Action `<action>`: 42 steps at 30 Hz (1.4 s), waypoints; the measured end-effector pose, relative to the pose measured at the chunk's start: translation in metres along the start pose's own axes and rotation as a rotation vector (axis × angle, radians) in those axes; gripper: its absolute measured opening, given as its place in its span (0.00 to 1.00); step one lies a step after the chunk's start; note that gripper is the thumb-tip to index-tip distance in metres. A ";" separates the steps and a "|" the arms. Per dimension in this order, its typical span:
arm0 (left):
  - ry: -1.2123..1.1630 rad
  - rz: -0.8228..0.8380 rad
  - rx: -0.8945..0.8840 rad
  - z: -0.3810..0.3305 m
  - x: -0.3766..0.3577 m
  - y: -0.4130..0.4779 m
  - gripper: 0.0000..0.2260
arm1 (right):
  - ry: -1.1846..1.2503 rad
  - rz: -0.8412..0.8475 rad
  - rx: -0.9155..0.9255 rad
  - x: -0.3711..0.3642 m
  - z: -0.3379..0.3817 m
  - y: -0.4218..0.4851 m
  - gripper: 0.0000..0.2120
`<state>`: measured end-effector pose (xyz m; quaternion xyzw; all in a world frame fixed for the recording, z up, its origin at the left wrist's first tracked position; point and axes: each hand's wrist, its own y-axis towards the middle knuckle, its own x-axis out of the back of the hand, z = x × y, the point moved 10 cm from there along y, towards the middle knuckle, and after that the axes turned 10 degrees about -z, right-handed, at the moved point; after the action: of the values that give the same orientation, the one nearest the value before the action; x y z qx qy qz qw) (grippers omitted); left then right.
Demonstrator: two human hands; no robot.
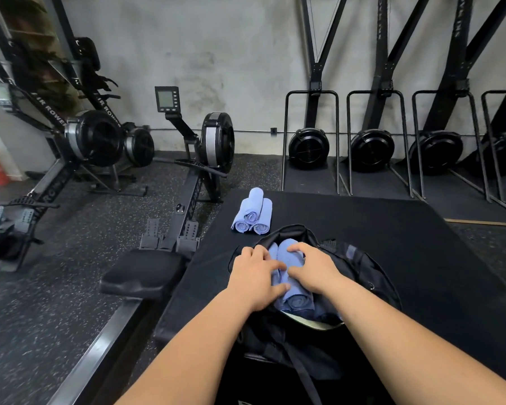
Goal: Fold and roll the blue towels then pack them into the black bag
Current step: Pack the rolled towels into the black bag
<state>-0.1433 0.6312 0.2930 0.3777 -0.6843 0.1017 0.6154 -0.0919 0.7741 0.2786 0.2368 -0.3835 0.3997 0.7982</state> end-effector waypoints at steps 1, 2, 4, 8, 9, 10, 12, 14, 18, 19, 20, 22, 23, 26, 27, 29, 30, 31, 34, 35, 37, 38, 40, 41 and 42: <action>0.059 0.007 -0.020 -0.004 -0.002 0.000 0.23 | 0.015 0.003 0.000 -0.001 -0.001 0.000 0.27; 0.109 0.019 -0.030 -0.007 -0.005 0.000 0.22 | 0.028 0.005 0.003 -0.003 -0.001 0.000 0.27; 0.176 0.053 -0.027 -0.007 -0.010 0.001 0.21 | 0.032 0.011 0.014 -0.008 -0.001 0.000 0.27; 0.078 0.079 0.030 -0.001 -0.005 0.007 0.20 | -0.046 0.042 0.053 -0.013 0.006 -0.003 0.29; 0.012 0.045 0.058 0.002 0.001 0.010 0.19 | -0.065 0.030 0.052 -0.010 0.007 -0.001 0.28; -0.048 0.000 0.084 0.007 0.007 0.012 0.18 | -0.078 0.009 0.051 -0.007 0.008 0.002 0.26; -0.106 -0.077 0.108 0.015 0.019 0.016 0.17 | -0.085 -0.042 0.061 0.005 0.012 0.011 0.21; -0.123 -0.118 0.127 0.023 0.026 0.020 0.18 | -0.050 -0.089 0.077 0.019 0.020 0.022 0.20; -0.125 -0.169 0.182 0.036 0.032 0.027 0.20 | 0.001 -0.174 0.106 0.045 0.034 0.042 0.19; -0.117 -0.172 0.187 0.040 0.031 0.028 0.20 | 0.005 -0.189 0.111 0.048 0.037 0.048 0.19; -0.113 -0.172 0.189 0.042 0.029 0.029 0.20 | 0.005 -0.197 0.121 0.049 0.039 0.052 0.19; -0.117 -0.171 0.198 0.048 0.024 0.031 0.21 | -0.008 -0.195 0.132 0.047 0.043 0.063 0.19; -0.125 -0.171 0.206 0.051 0.021 0.031 0.21 | -0.025 -0.190 0.134 0.045 0.044 0.067 0.19; -0.171 -0.178 0.248 0.063 0.011 0.035 0.22 | -0.061 -0.177 0.147 0.033 0.049 0.083 0.19; -0.191 -0.184 0.269 0.068 0.008 0.036 0.22 | -0.073 -0.178 0.146 0.030 0.051 0.088 0.19; -0.234 -0.202 0.298 0.080 0.002 0.039 0.22 | -0.106 -0.176 0.148 0.020 0.057 0.101 0.19; -0.252 -0.215 0.300 0.086 0.001 0.039 0.22 | -0.131 -0.176 0.152 0.016 0.060 0.106 0.19; -0.277 -0.225 0.305 0.094 -0.003 0.042 0.22 | -0.158 -0.168 0.157 0.010 0.065 0.115 0.20; -0.386 -0.216 0.363 0.120 -0.018 0.048 0.22 | -0.208 -0.091 0.167 -0.011 0.076 0.140 0.23; -0.410 -0.210 0.382 0.129 -0.025 0.050 0.23 | -0.223 -0.057 0.169 -0.019 0.079 0.147 0.24; -0.444 -0.201 0.413 0.150 -0.040 0.054 0.26 | -0.244 0.007 0.172 -0.036 0.085 0.161 0.26; -0.474 -0.197 0.430 0.158 -0.047 0.056 0.26 | -0.250 0.032 0.173 -0.043 0.088 0.166 0.27; -0.547 -0.187 0.475 0.171 -0.056 0.054 0.25 | -0.261 0.073 0.173 -0.059 0.091 0.178 0.28; -0.582 -0.180 0.500 0.177 -0.061 0.052 0.25 | -0.274 0.087 0.172 -0.068 0.090 0.185 0.29; -0.608 -0.169 0.518 0.180 -0.066 0.049 0.24 | -0.288 0.093 0.171 -0.074 0.089 0.190 0.31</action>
<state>-0.3157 0.5825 0.2081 0.5878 -0.7534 0.1035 0.2759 -0.3140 0.7877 0.2856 0.3408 -0.4691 0.4292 0.6925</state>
